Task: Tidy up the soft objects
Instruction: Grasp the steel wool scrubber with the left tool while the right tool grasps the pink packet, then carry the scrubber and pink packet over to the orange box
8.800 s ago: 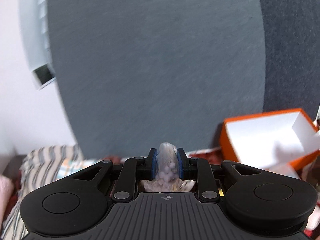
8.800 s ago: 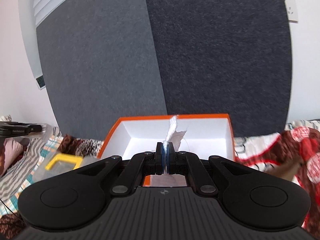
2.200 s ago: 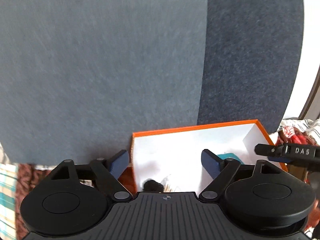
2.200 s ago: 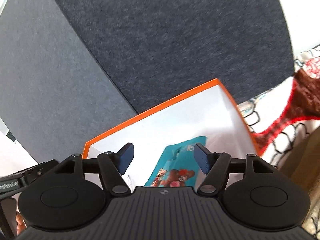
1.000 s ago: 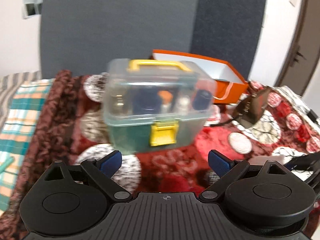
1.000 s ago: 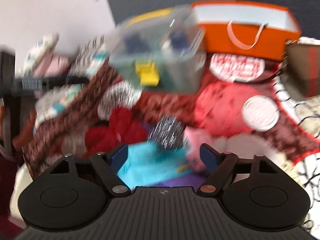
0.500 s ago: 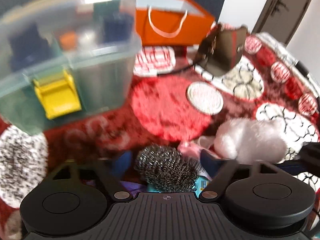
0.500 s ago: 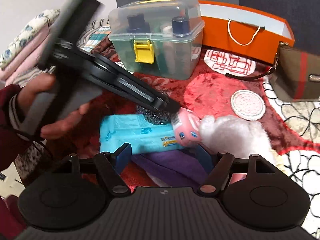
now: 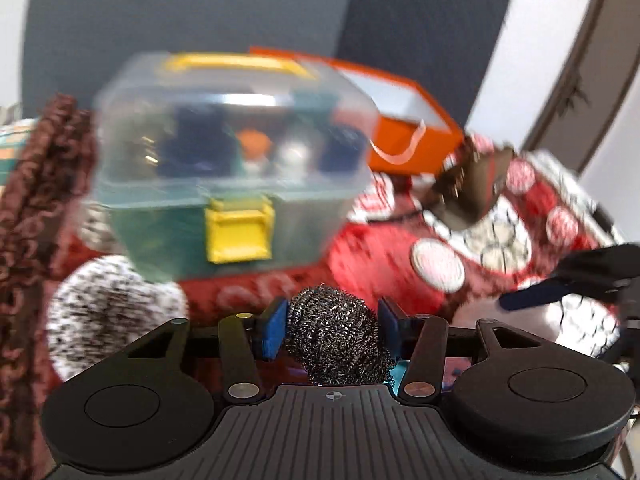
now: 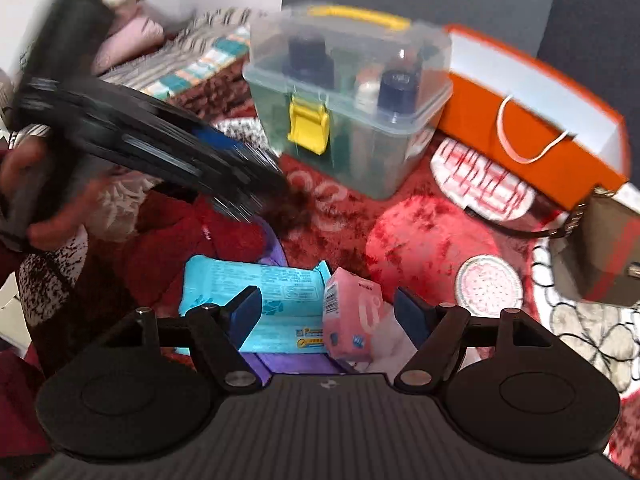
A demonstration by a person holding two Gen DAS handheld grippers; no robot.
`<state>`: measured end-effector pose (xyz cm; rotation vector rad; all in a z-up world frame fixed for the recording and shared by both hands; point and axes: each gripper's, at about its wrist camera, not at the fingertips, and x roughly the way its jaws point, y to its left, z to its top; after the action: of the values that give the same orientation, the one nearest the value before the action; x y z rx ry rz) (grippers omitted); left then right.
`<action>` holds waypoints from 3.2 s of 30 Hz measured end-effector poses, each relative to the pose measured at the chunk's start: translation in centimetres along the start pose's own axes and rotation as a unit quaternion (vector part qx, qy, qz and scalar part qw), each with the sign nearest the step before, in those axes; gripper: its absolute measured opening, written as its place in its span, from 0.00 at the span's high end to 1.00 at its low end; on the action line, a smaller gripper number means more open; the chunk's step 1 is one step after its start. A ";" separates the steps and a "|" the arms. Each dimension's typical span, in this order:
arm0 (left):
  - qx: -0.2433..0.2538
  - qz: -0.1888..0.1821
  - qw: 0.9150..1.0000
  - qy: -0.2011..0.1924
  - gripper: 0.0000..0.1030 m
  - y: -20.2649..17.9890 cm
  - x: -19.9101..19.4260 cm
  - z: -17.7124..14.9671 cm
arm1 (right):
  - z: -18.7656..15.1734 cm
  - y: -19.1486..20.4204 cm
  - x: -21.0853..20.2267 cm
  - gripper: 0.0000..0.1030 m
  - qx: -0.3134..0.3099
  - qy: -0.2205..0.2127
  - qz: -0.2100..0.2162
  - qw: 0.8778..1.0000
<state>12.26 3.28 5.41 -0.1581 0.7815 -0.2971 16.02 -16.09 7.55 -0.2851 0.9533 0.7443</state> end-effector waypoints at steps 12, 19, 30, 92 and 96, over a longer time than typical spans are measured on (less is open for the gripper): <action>-0.074 0.040 0.995 -0.043 0.00 6.2 -4.8 -2.0 | 1.9 -4.1 9.4 0.15 0.075 0.158 0.048 0.983; -0.112 0.052 0.992 -0.035 0.00 8.8 -4.7 -3.8 | 1.8 -5.2 9.9 0.46 0.122 0.142 0.062 0.980; -0.115 0.087 0.989 -0.044 0.00 10.5 -6.2 -3.1 | 2.4 -5.6 6.2 0.53 0.157 0.048 0.057 0.985; 0.046 0.141 0.989 -0.023 0.00 2.1 9.2 25.9 | 14.6 -25.4 5.1 0.77 0.325 -0.163 -0.068 0.929; 0.044 0.121 0.992 -0.002 0.00 0.1 12.5 26.4 | 14.7 -26.6 5.4 0.77 0.344 -0.190 -0.059 0.918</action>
<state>39.53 0.21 15.54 0.0197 0.7728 -0.1010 45.48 -25.04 8.88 0.4088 0.7615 0.2980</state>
